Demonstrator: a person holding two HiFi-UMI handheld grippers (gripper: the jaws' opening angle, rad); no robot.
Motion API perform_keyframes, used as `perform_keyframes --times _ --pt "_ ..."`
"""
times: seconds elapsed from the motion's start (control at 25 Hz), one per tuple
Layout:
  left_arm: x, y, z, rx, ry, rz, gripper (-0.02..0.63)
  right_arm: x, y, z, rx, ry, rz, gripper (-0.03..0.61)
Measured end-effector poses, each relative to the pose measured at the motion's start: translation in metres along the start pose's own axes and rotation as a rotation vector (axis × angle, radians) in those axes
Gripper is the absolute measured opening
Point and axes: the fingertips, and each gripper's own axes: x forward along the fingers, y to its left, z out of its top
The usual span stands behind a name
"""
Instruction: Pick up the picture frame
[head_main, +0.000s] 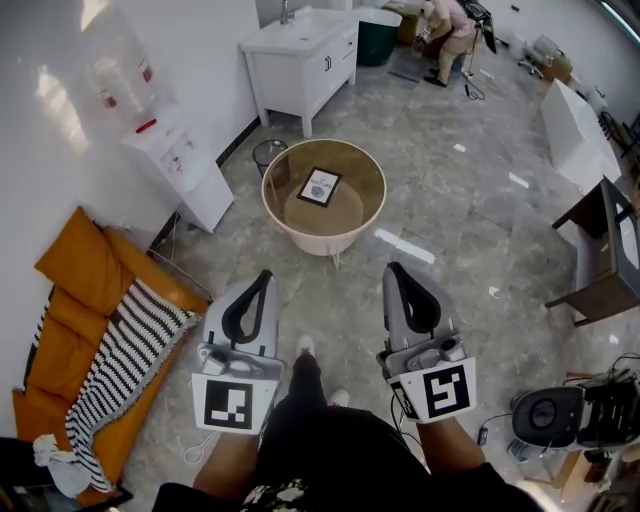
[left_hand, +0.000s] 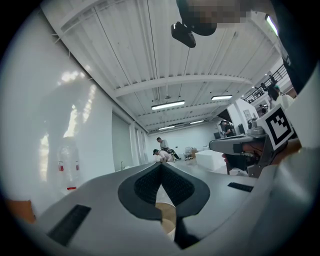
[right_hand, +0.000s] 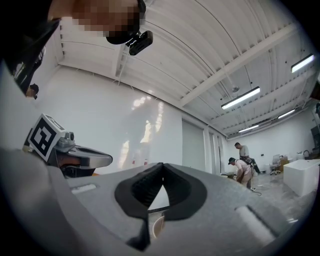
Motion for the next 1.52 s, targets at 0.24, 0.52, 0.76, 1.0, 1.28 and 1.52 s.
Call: perform_keyframes --times 0.24,0.52,0.76,1.0,1.28,1.52 --pt "0.036 0.024 0.008 -0.004 -0.036 -0.001 0.006 0.044 -0.017 0.001 -0.013 -0.011 -0.005 -0.003" --pt "0.071 0.055 0.013 0.014 -0.052 -0.020 0.006 0.088 -0.023 0.003 -0.024 -0.030 -0.014 -0.003" --pt "0.099 0.086 0.010 0.006 -0.065 -0.041 0.006 0.128 -0.026 0.000 -0.034 -0.034 -0.039 -0.003" --pt "0.124 0.120 0.002 -0.005 -0.075 -0.057 0.006 0.167 -0.021 -0.009 -0.042 -0.037 -0.052 -0.003" --pt "0.149 0.152 -0.008 -0.004 -0.081 -0.088 0.006 0.202 -0.016 -0.017 -0.054 -0.054 -0.073 -0.003" --pt "0.167 0.167 -0.015 -0.006 -0.090 -0.123 0.006 0.221 -0.016 -0.026 -0.054 -0.048 -0.099 -0.003"
